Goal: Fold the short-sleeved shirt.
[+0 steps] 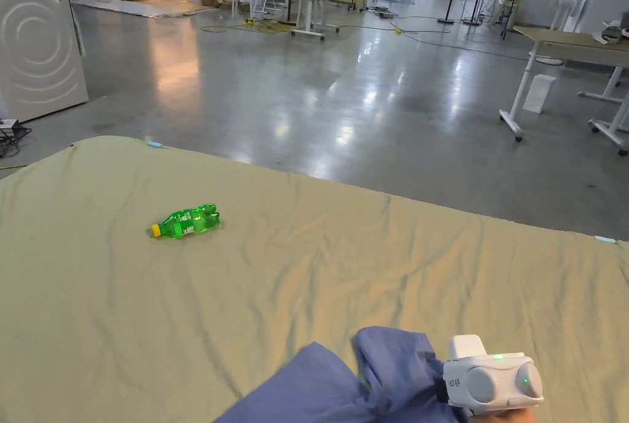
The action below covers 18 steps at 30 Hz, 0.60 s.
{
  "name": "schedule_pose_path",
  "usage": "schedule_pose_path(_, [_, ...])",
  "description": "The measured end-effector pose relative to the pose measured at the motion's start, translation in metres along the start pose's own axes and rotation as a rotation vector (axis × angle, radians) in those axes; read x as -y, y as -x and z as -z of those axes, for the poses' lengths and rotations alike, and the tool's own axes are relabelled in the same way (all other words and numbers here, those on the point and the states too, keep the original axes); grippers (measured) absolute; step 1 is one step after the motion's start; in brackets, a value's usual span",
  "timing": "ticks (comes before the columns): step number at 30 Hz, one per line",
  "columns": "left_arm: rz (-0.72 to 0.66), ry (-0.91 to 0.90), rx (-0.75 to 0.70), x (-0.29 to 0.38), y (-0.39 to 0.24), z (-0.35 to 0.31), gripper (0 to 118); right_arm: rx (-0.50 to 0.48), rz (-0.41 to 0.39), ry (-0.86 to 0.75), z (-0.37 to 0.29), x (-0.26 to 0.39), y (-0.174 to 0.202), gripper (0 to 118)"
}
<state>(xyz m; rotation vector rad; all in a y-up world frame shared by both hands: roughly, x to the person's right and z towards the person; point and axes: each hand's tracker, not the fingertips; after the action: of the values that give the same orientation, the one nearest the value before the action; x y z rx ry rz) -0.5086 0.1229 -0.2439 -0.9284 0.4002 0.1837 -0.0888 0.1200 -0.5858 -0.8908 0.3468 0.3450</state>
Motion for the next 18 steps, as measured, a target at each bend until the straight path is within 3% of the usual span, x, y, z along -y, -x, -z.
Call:
schedule_pose_path(4, [-0.017,-0.099,0.019,-0.010,0.002,-0.016,4,0.036,-0.020,-0.139,-0.027,0.000,-0.011,2])
schedule_pose_path(11, [0.004,-0.242,0.068,-0.044,-0.010,-0.057,4,0.128,-0.008,-0.379,-0.158,0.001,-0.020,2])
schedule_pose_path(18, [0.043,-0.382,0.116,-0.097,-0.025,-0.109,4,0.245,0.070,-0.529,-0.271,-0.003,-0.061,2])
